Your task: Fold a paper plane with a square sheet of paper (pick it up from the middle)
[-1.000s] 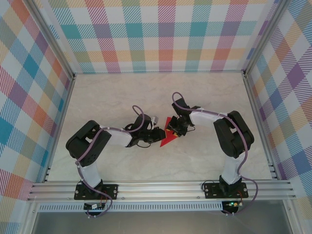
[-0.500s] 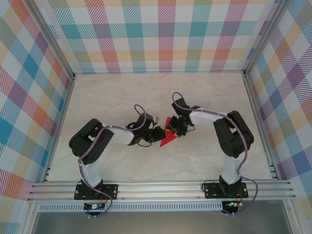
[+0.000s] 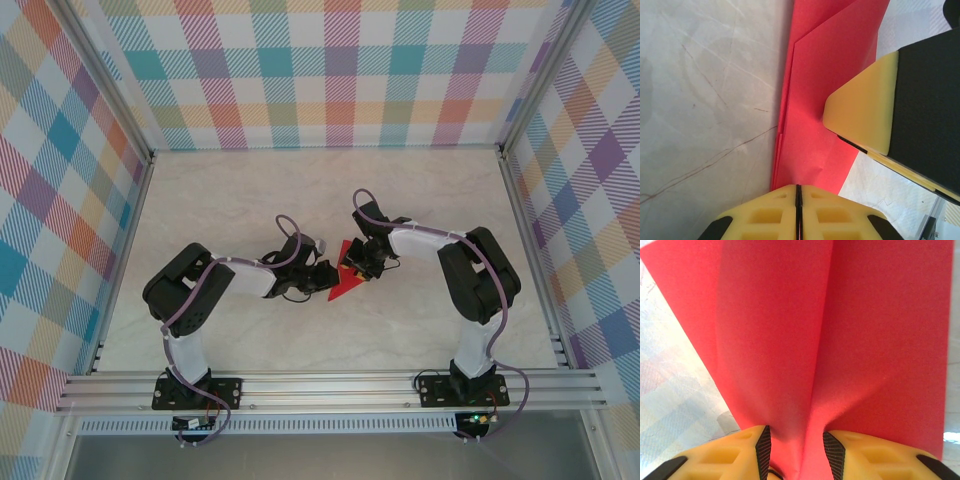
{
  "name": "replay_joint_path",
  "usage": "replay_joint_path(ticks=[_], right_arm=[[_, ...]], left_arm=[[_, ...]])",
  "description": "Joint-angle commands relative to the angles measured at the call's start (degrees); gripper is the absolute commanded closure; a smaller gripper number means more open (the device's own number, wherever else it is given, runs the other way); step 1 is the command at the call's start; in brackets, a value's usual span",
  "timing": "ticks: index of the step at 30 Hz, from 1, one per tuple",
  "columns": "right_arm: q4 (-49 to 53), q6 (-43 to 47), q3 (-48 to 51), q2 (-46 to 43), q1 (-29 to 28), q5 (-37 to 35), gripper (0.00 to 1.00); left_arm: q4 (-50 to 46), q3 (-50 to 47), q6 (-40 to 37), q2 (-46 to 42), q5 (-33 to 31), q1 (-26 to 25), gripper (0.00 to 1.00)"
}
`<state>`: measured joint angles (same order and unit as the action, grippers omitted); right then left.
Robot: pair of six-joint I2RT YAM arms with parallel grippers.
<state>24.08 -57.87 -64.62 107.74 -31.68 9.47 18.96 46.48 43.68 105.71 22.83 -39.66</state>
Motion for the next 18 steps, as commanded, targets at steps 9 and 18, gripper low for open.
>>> replay_joint_path(ticks=[9,18], right_arm=[[4.2,1.2,3.6,2.5,0.6,-5.8,0.59],[0.8,9.2,3.0,-12.5,1.0,-5.0,0.54]], left_arm=[[-10.5,0.2,-2.7,2.0,-4.8,-0.6,0.97],[-12.2,-1.6,-2.5,2.9,-4.7,-0.6,1.0]])
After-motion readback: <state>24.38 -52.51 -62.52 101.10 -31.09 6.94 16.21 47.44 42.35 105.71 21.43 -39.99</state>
